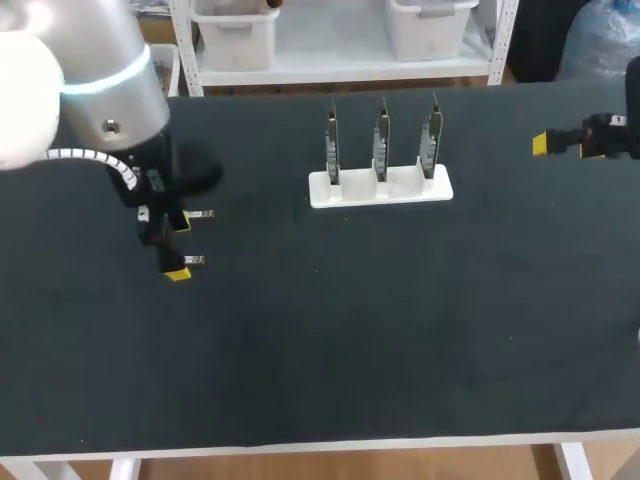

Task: Pick up the optical module with the left hand, and insert it into the network port with the right hand.

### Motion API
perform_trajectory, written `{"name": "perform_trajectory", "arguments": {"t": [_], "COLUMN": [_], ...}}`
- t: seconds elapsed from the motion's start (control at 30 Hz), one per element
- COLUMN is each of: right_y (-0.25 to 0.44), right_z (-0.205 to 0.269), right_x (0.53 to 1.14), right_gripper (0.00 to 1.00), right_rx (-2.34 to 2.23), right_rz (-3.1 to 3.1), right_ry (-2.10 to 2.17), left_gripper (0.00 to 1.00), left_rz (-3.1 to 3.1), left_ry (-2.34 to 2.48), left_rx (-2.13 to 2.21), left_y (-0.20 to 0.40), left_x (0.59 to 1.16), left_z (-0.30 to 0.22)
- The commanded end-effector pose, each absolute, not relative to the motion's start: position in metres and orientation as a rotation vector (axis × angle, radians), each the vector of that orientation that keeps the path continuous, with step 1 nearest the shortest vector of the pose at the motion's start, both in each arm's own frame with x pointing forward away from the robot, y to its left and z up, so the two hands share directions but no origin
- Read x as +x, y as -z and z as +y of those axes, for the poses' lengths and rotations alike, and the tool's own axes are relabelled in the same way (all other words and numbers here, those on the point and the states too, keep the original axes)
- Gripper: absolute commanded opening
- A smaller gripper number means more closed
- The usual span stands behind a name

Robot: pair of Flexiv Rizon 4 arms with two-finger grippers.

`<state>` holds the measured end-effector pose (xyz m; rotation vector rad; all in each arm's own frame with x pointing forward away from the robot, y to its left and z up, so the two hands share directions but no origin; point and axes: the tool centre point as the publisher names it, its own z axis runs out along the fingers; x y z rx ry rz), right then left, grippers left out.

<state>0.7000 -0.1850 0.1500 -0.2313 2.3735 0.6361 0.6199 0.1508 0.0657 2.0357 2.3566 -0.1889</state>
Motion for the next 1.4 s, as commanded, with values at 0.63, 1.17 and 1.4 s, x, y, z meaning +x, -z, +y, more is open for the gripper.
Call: {"name": "perform_trajectory", "arguments": {"t": [0.63,1.17,1.4], "right_y": [-0.15,-0.15,-0.15], "right_z": [-0.185,-0.185,-0.185], "right_x": [0.7,0.7,0.7], "right_gripper": [1.0,1.0,1.0], "right_rx": [-0.231,-0.231,-0.231], "right_rz": [2.374,2.374,2.374], "right_ry": [-0.636,-0.636,-0.636], "left_gripper": [1.0,1.0,1.0], "left_rz": [2.405,2.405,2.645], "left_ry": [0.265,0.265,-0.036], "left_rx": [1.994,1.994,2.0], "left_y": [-0.042,-0.042,-0.035], "left_x": [0.619,0.619,0.629], "left_z": [0.156,0.156,0.159]}}
